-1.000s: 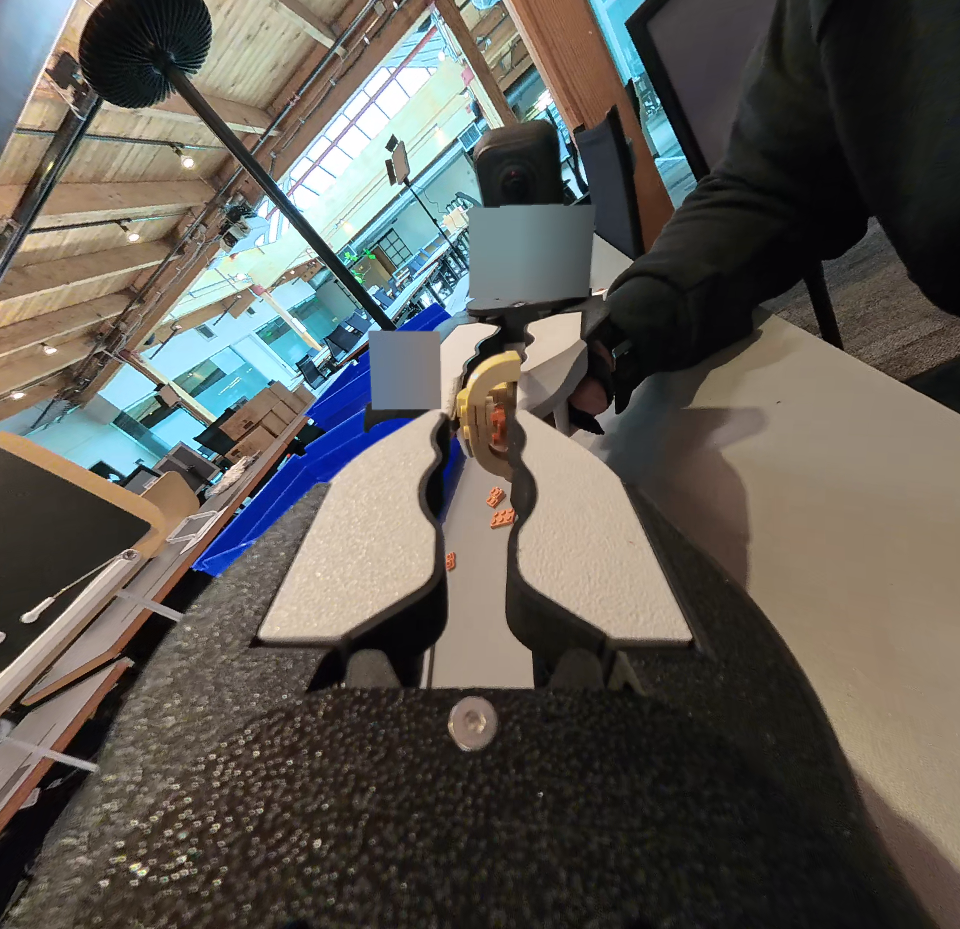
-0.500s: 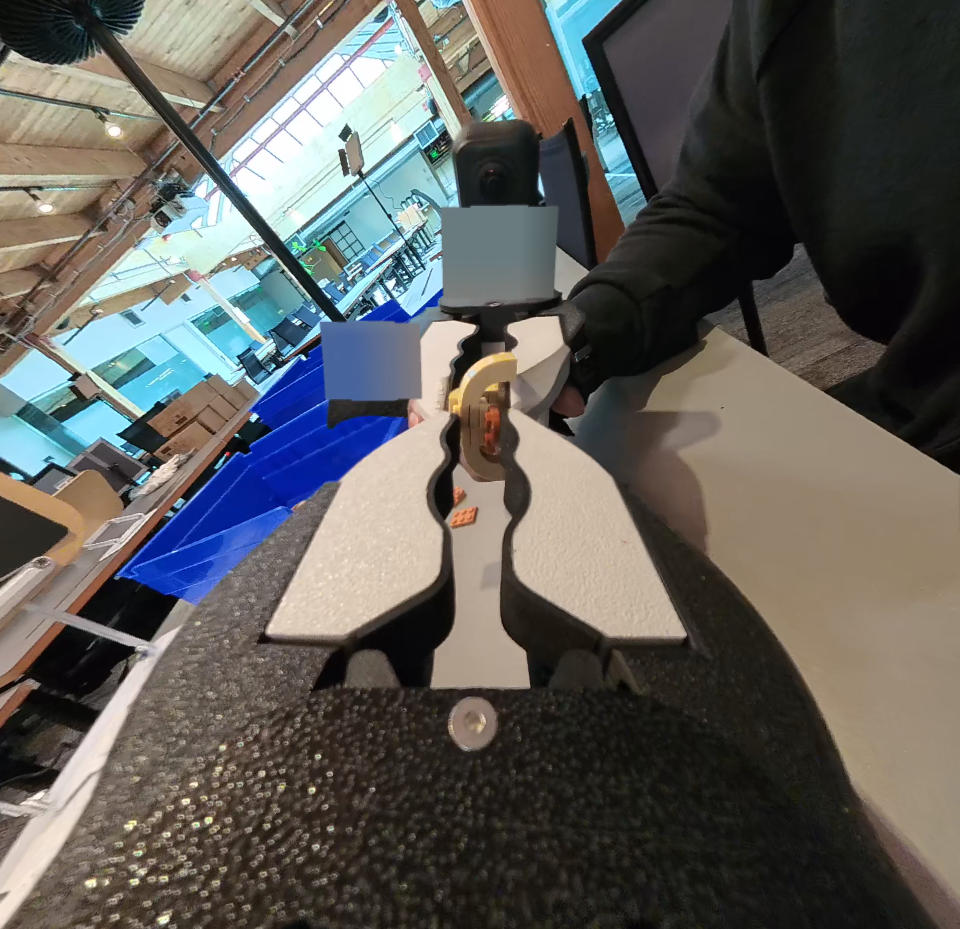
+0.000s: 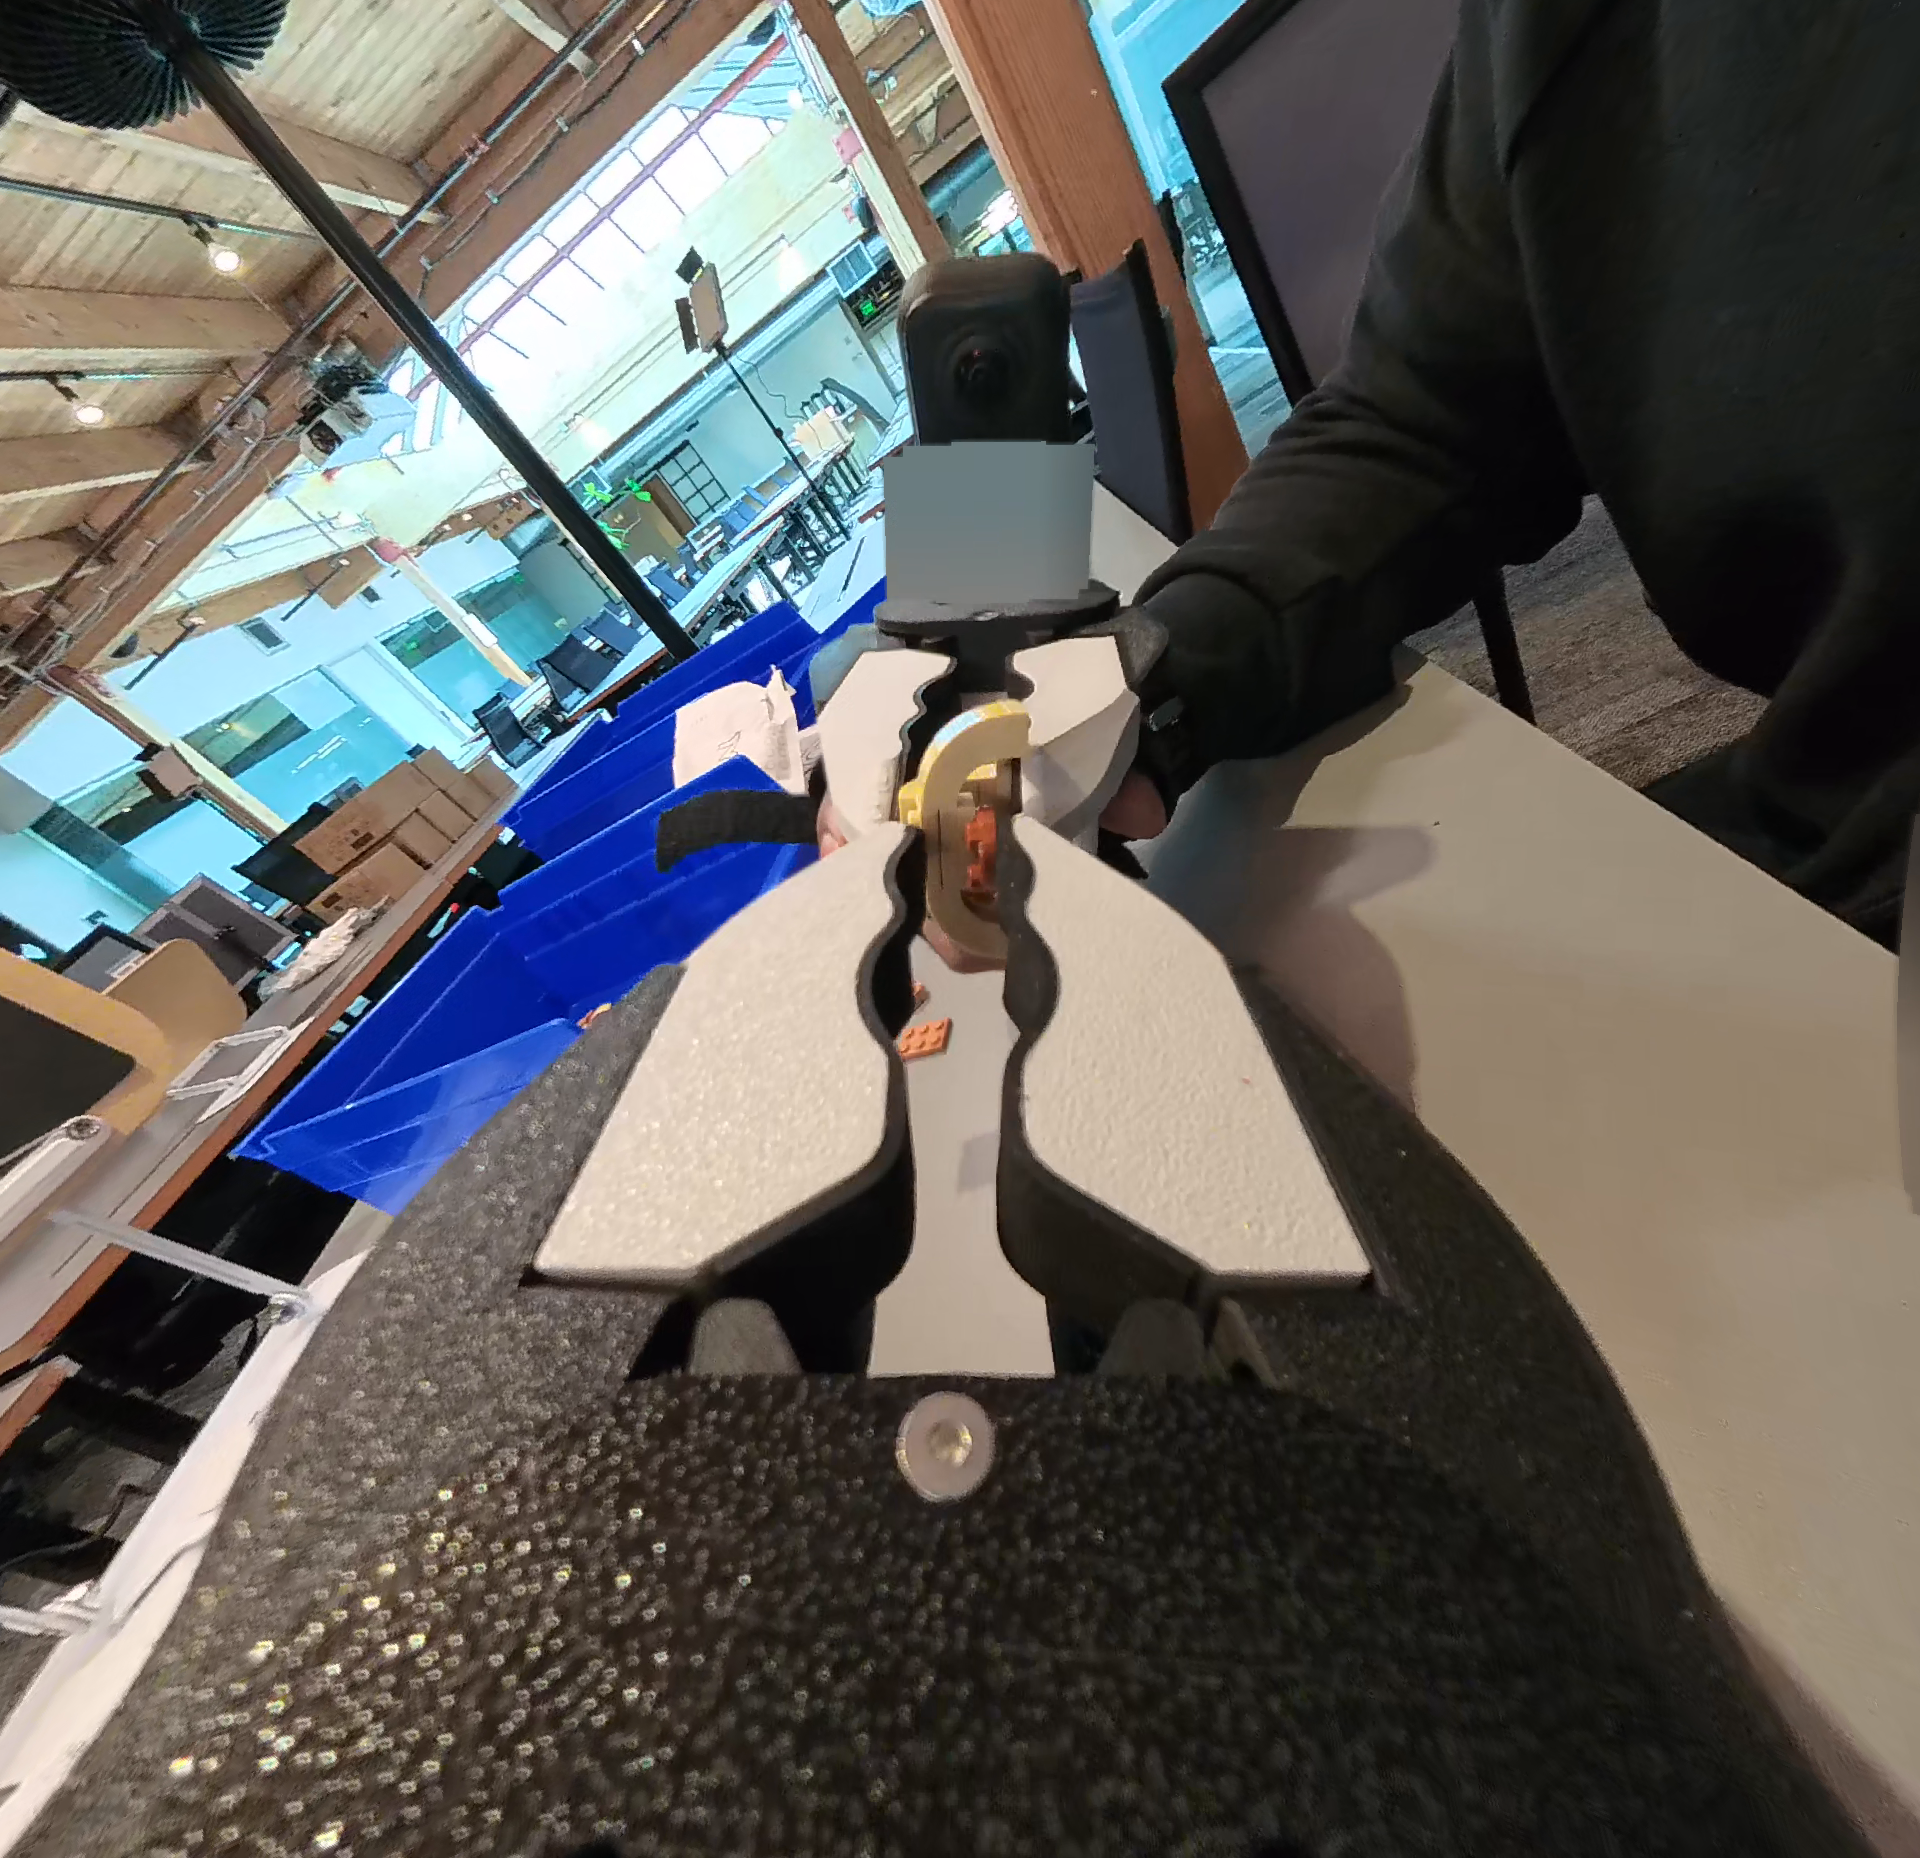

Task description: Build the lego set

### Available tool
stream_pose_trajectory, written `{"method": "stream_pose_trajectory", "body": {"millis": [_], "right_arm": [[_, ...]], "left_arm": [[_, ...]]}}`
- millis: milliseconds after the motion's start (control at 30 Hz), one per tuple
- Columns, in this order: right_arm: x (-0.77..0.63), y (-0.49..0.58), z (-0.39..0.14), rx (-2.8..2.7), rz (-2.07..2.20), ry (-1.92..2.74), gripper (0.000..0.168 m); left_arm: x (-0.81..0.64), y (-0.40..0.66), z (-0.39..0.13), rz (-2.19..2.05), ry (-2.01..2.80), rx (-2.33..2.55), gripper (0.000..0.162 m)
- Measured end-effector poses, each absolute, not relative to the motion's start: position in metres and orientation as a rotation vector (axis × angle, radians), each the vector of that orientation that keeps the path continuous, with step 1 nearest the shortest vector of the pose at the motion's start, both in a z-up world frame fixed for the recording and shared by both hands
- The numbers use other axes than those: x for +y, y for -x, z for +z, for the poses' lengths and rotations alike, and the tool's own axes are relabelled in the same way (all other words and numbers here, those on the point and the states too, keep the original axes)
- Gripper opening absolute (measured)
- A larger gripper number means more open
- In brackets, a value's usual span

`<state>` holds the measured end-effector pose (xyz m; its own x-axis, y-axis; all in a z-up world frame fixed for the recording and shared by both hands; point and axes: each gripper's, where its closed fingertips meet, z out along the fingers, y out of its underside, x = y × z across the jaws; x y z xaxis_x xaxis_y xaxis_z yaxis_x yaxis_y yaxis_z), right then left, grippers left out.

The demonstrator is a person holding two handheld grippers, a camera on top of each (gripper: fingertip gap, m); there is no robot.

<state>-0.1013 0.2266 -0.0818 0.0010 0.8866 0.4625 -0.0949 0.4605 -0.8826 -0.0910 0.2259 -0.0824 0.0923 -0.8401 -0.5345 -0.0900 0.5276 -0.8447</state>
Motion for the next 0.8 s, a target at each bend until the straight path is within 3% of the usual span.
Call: {"method": "stream_pose_trajectory", "body": {"millis": [600, 800], "right_arm": [[0.234, 0.102, -0.081, -1.33, 0.863, 0.805, 0.021], [0.238, 0.098, -0.078, -1.314, 0.84, 0.812, 0.021]], "left_arm": [[0.231, 0.092, -0.081, -0.632, 0.897, 1.37, 0.012], [0.231, 0.097, -0.069, -0.63, 0.867, 1.324, 0.02]]}}
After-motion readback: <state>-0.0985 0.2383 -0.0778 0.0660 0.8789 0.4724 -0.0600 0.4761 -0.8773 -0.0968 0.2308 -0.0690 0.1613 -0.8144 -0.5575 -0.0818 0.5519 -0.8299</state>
